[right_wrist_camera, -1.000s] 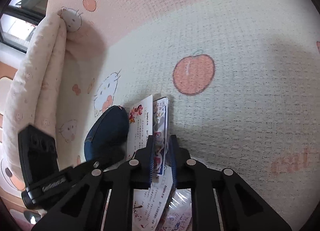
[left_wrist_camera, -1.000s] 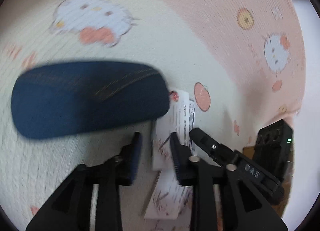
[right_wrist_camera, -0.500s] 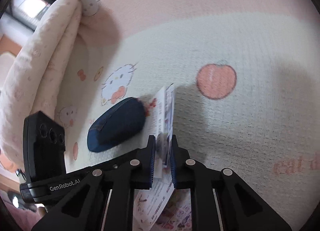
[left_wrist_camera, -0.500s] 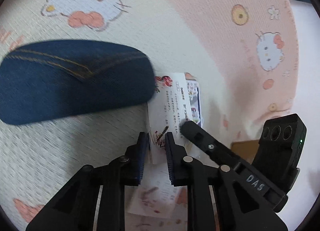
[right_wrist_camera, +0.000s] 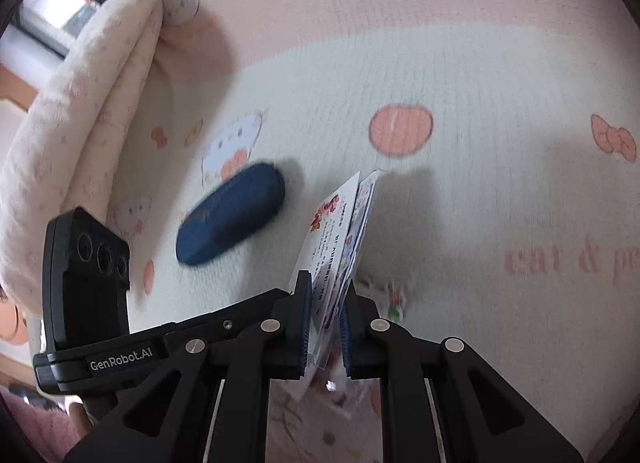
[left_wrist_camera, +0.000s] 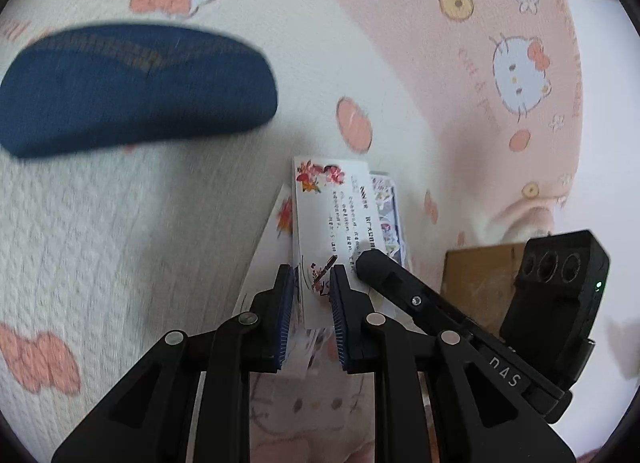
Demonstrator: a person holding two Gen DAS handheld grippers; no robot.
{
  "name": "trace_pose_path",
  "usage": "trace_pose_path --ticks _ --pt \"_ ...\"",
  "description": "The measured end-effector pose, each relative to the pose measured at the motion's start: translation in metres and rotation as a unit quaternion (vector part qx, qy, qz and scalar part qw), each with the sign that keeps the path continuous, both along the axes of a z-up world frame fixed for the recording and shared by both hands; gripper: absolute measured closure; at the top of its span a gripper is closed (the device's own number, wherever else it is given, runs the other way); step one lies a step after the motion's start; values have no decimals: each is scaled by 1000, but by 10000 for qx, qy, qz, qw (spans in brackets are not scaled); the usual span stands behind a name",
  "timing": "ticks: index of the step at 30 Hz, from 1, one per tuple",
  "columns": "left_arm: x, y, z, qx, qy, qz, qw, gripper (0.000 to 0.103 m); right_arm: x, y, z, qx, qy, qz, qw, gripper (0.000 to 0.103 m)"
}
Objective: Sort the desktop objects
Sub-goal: 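Lift the floral card stack with both grippers off the pile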
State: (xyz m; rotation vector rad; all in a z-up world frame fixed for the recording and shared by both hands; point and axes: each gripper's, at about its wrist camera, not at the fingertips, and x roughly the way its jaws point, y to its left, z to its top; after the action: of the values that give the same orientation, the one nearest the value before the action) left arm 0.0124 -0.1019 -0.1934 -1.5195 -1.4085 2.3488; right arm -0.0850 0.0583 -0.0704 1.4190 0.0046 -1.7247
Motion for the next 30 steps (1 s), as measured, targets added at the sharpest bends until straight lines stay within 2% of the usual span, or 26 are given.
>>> trace_pose_path --ticks 2,4,6,9,11,14,16,18,20,22,27,30 --pt "6 4 -2 7 15 -51 10000 83 8 2 -1 213 169 122 9996 93" --pt "9 6 -1 -172 -35 -72 9998 82 19 1 -2 350 500 384 9974 90" --pt "9 8 0 -401 -61 -86 9991 82 30 1 -2 592 912 521 9927 81" --pt "8 5 4 -463 -15 -58 9989 82 33 4 -3 663 1084 561 9903 64" --pt "5 4 6 -459 -24 -85 9989 82 28 11 -4 598 971 419 9926 58" --pt "1 3 7 -637 -91 -156 9978 81 18 20 -4 503 843 165 9950 56" --pt "0 3 6 -622 -115 -207 9978 80 12 25 -4 414 728 -39 9965 56" --pt "-2 4 5 -590 -141 -301 9977 71 6 33 -5 281 541 -238 9979 56" --pt "-5 7 7 -652 -98 -457 9968 66 3 36 -9 150 313 -364 9987 56" --pt "-8 9 8 -724 -79 -571 9957 65 1 37 -13 30 119 -440 9990 56" --pt "-13 10 4 -613 -94 -489 9969 65 -3 37 -28 -32 -317 -677 9972 56" --pt "-15 11 4 -636 -52 -524 9966 65 -6 37 -31 -100 -399 -829 9957 64"
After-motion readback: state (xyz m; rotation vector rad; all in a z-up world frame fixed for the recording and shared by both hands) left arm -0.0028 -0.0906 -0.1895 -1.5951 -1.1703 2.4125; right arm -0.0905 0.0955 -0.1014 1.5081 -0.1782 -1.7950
